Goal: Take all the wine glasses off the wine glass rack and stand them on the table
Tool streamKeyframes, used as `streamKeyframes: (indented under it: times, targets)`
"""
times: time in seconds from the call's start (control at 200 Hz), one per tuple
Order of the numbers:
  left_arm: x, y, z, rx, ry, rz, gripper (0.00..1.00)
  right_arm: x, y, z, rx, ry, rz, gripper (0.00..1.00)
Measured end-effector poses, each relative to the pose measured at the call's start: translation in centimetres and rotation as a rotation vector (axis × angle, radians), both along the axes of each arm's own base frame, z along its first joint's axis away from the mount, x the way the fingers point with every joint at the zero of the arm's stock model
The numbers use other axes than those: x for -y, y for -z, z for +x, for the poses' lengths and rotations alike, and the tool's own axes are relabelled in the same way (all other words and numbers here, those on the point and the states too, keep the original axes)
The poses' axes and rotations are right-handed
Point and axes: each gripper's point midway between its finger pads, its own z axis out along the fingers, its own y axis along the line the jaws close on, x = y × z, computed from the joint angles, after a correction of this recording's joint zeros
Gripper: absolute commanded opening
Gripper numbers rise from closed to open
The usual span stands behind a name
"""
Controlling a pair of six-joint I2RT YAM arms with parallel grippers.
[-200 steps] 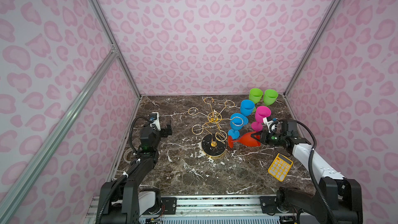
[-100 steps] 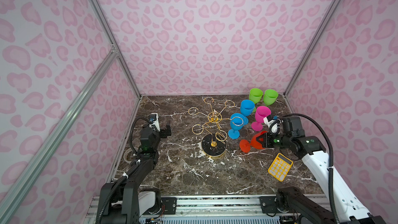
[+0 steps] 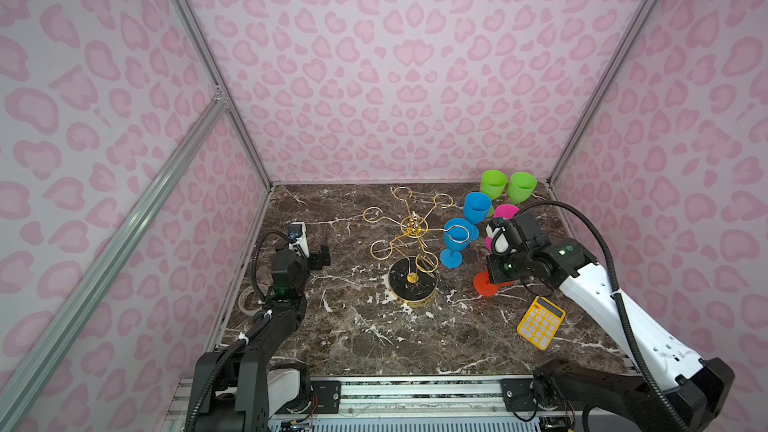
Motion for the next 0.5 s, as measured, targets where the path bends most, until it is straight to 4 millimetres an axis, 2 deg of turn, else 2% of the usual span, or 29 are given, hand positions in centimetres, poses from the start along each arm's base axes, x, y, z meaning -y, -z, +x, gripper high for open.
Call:
streamKeyframes:
  times: [0.24,0.4,0.5]
  targets:
    - [0.2,2.2,0.4,-0.049,0.014,-0.007,0.97,-0.5,1.7,1.1,-0.033,-0.003,-0.046,0.0]
    - [0.1,4.3,0.6,-0.097,0.015,-0.01,0.98,-0.8,2.7,1.6,-0.045,-0.004,-0.05,0.0]
    - [0.3,4.8,0.9,-0.112,0.031,-0.017,0.98,-1.0,3.4,1.6,-0.06,-0.007,-0.048,0.0]
